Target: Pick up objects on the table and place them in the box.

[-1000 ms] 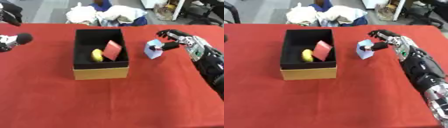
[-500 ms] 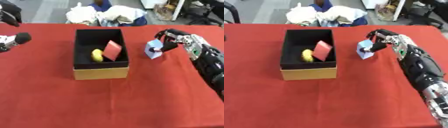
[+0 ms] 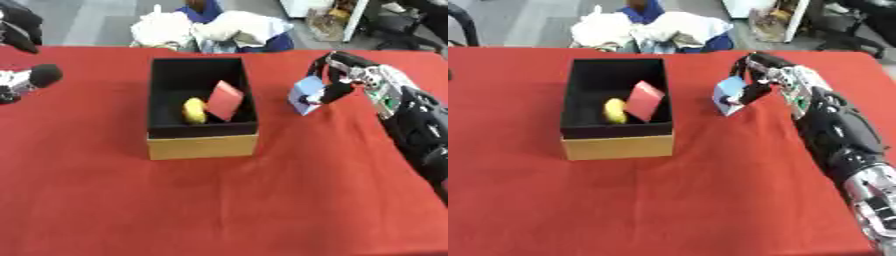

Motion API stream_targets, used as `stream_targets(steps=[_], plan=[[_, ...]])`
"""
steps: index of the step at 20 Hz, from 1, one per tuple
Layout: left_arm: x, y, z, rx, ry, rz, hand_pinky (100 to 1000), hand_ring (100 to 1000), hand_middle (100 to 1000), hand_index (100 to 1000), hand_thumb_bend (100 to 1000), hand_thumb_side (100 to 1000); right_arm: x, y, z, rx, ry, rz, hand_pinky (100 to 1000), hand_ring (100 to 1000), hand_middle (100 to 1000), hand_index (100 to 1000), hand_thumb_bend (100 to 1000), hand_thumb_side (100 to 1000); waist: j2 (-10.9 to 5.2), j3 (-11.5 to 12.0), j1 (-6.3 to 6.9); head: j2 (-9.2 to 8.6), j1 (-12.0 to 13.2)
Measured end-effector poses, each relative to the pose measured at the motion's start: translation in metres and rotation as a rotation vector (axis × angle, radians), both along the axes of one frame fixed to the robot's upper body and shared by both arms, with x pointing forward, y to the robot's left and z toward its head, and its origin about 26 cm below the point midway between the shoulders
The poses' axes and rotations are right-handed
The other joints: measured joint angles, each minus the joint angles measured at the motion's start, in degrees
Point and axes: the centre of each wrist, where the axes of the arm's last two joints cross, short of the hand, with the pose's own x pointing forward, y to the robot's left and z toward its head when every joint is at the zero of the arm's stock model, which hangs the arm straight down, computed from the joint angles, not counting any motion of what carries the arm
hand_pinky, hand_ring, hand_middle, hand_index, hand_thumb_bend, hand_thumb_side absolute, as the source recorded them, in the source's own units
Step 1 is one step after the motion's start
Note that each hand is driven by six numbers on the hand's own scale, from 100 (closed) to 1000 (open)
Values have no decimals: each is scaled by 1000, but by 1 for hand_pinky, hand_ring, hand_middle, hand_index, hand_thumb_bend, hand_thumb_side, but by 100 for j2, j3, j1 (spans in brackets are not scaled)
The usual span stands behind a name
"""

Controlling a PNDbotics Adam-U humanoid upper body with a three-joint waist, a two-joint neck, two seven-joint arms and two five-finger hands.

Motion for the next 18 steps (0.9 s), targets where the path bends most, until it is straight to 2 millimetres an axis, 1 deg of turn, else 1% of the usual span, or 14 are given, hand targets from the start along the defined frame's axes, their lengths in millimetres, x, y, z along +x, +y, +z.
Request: stream_targets(steps=[2, 7, 10, 11, 12, 15, 18], plan=[[0, 0, 0, 0, 1, 0, 621, 531, 582, 740, 933, 721, 1, 2, 12, 13, -34, 17, 336, 281, 516, 707, 458, 219, -5, -8, -15, 0, 1], [0, 1, -2, 0, 6, 2, 621, 531, 582, 740, 933, 719, 4, 14, 43, 49, -113, 70, 331, 275, 512, 709, 455, 200, -49, -13, -63, 1, 3], [0, 1, -3, 0, 7, 3, 621, 531, 581, 740, 933, 718, 5, 20, 55, 67, -143, 96, 330, 272, 510, 710, 450, 194, -70, -1, -68, 1, 4], [0, 1, -3, 0, 7, 3, 621, 531, 581, 740, 933, 717, 6, 23, 60, 73, -153, 104, 329, 272, 510, 710, 456, 221, -81, 4, -70, 1, 4], [0, 1, -3, 0, 7, 3, 621, 531, 581, 740, 932, 718, 7, 25, 63, 78, -160, 112, 328, 270, 510, 711, 446, 195, -92, 16, -72, 1, 4], [-1, 1, -3, -1, 9, 3, 620, 531, 580, 740, 931, 718, 10, 37, 69, 88, -170, 147, 326, 268, 509, 713, 437, 201, -112, 46, -77, 1, 1], [-1, 1, -3, -2, 10, 2, 620, 531, 580, 740, 931, 718, 14, 53, 71, 97, -168, 189, 325, 267, 509, 713, 434, 203, -115, 87, -63, 2, -11]])
